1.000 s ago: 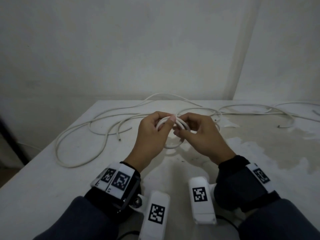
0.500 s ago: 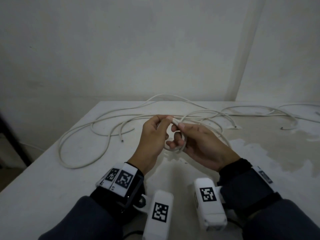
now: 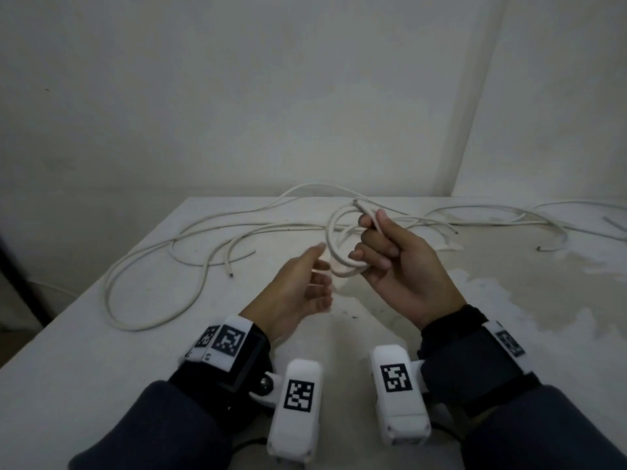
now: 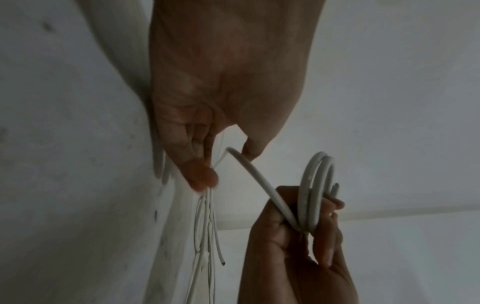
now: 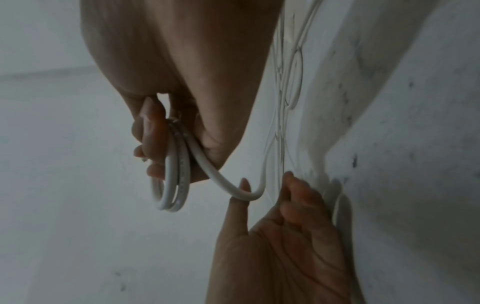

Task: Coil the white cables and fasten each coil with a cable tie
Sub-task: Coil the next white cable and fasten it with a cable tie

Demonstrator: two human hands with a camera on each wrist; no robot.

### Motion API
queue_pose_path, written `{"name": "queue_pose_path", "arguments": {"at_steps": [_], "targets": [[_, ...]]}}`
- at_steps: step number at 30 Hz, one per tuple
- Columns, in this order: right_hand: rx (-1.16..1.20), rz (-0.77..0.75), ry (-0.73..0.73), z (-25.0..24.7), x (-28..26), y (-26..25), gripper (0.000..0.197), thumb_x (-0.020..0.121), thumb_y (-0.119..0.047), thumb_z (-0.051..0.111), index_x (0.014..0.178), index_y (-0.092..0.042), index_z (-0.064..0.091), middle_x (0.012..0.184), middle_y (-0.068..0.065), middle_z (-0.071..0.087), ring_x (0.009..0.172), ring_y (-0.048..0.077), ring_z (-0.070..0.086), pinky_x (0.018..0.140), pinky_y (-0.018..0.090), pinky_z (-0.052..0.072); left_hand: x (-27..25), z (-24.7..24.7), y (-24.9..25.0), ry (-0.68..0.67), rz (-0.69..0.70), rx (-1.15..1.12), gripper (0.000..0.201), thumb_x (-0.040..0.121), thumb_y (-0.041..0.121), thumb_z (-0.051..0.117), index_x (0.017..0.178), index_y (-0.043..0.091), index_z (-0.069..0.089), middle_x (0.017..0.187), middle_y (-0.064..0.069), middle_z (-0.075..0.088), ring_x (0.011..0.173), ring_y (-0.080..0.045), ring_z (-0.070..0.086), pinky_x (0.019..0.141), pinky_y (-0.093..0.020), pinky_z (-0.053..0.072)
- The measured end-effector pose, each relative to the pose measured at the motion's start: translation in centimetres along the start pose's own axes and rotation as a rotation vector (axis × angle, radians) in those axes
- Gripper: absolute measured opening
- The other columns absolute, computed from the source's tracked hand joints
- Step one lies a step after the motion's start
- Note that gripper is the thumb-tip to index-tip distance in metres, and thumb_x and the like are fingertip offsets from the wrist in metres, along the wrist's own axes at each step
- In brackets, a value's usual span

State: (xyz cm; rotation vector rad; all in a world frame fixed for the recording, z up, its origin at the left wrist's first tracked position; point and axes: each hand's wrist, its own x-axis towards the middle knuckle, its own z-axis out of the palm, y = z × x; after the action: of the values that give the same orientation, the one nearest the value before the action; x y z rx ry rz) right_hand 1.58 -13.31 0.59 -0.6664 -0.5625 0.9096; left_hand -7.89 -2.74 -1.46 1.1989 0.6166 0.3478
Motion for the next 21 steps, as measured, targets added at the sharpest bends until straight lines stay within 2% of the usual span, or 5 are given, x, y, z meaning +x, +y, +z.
{"name": "queue_pose_path", "arguments": {"at_steps": [4, 8, 11, 14, 21], "targets": [[0.112, 0.012, -0.014, 0.26, -0.23, -0.11, 0.023, 0.090, -0.027, 0.047, 0.084, -0.007, 0.055, 0.044, -0.009, 0.028, 0.037, 0.005, 0.030, 0.061, 0.019, 0.051, 0.00, 0.50, -0.15, -0.068, -0.028, 0.021, 0.025, 0.095, 0.023, 0.056, 0.097, -0.001, 0.061, 0.080, -0.013, 0.064, 0.061, -0.018, 0.062, 0.063, -0.028, 0.055], [0.046, 0.004, 0.098, -0.20, 0.09, 0.45, 0.029, 0.099, -0.025, 0.042, 0.087, -0.004, 0.058, 0.045, -0.008, 0.031, 0.039, 0.006, 0.033, 0.063, 0.021, 0.052, -0.15, 0.62, 0.23, -0.016, 0.208, -0.234, 0.012, 0.090, -0.006, 0.054, 0.098, -0.002, 0.062, 0.087, -0.013, 0.072, 0.074, -0.014, 0.070, 0.071, -0.023, 0.058], [0.000, -0.027, 0.200, -0.62, 0.42, 0.64, 0.033, 0.102, -0.026, 0.039, 0.090, -0.003, 0.060, 0.046, -0.007, 0.032, 0.040, 0.005, 0.033, 0.055, 0.017, 0.046, 0.01, 0.33, 0.31, 0.016, 0.381, -0.224, 0.024, 0.094, -0.002, 0.051, 0.117, -0.001, 0.058, 0.109, -0.016, 0.070, 0.093, -0.017, 0.070, 0.081, -0.028, 0.058], [-0.091, -0.019, 0.220, -0.71, 0.44, 0.63, 0.037, 0.103, -0.027, 0.039, 0.083, -0.004, 0.061, 0.046, -0.007, 0.030, 0.040, 0.004, 0.029, 0.043, 0.014, 0.037, -0.31, 0.53, 0.32, -0.025, 0.450, -0.187, 0.028, 0.097, 0.005, 0.049, 0.123, 0.004, 0.057, 0.110, -0.014, 0.070, 0.101, -0.021, 0.069, 0.084, -0.032, 0.057], [-0.228, 0.050, 0.191, -0.46, 0.17, 0.61, 0.045, 0.103, -0.024, 0.038, 0.066, -0.008, 0.060, 0.043, -0.007, 0.026, 0.034, 0.005, 0.023, 0.050, 0.022, 0.033, -0.78, 0.44, 0.24, -0.111, 0.448, -0.103, 0.026, 0.100, 0.012, 0.042, 0.108, 0.013, 0.067, 0.096, -0.004, 0.071, 0.079, -0.014, 0.062, 0.074, -0.027, 0.057]]}}
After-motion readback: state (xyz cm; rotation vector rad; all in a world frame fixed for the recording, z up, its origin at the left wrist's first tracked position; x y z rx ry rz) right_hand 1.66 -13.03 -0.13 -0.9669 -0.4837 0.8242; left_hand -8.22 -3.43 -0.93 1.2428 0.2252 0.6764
